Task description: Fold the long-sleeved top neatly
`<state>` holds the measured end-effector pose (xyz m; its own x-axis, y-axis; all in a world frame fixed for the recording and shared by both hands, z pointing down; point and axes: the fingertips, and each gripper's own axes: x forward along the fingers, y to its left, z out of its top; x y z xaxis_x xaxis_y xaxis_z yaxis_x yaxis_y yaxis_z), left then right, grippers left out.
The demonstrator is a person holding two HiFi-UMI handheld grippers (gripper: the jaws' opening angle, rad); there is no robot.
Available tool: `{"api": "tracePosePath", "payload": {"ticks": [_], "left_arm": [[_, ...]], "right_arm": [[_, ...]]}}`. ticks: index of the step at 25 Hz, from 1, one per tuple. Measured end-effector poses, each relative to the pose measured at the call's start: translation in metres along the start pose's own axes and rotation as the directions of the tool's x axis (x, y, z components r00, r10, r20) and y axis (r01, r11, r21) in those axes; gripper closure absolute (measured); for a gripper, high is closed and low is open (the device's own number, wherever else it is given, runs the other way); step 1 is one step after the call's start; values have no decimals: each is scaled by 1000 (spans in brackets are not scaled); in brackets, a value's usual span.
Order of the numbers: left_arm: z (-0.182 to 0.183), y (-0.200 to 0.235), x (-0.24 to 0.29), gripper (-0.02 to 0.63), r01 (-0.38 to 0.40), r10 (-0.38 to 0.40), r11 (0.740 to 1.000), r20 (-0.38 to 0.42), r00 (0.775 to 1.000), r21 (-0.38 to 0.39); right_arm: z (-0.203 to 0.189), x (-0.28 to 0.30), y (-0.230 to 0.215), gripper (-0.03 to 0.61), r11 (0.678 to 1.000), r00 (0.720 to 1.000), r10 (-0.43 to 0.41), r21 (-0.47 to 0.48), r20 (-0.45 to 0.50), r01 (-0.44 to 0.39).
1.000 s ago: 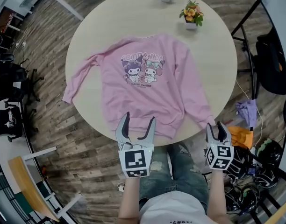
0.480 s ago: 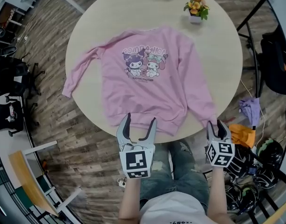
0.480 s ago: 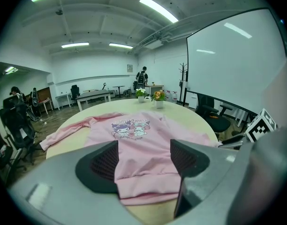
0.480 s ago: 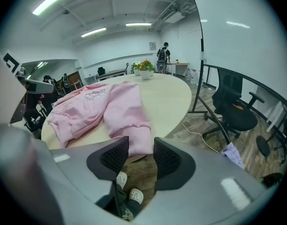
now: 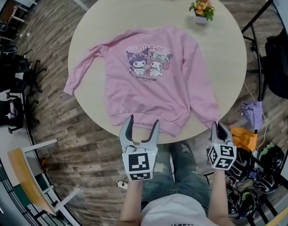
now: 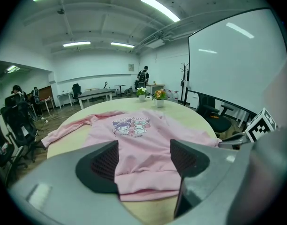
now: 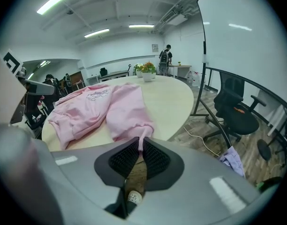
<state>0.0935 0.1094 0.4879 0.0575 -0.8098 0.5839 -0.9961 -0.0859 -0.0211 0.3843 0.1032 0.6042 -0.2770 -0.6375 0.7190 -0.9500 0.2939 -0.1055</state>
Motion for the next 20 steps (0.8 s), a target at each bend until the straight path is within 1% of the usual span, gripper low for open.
{"api": "tracePosePath", "payload": {"ticks": [4, 7, 12, 20], "left_arm": [[6, 2, 0, 275, -9, 9, 1000, 11, 1000, -2], [13, 2, -1, 275, -15, 15, 1000, 24, 1000, 4], [26, 4, -1, 275, -28, 27, 1000, 46, 999, 9], [44, 7, 1, 275, -40, 39, 999, 68, 997, 15]], "right_arm": [[14, -3, -8, 532, 1000, 999, -13, -1, 29, 13], [27, -8, -23, 534, 999, 998, -35, 6, 60, 35], [52, -11, -56, 534, 996, 991, -93, 7, 100, 93], [94, -15, -103, 534, 984, 971, -180, 11, 160, 180]]}}
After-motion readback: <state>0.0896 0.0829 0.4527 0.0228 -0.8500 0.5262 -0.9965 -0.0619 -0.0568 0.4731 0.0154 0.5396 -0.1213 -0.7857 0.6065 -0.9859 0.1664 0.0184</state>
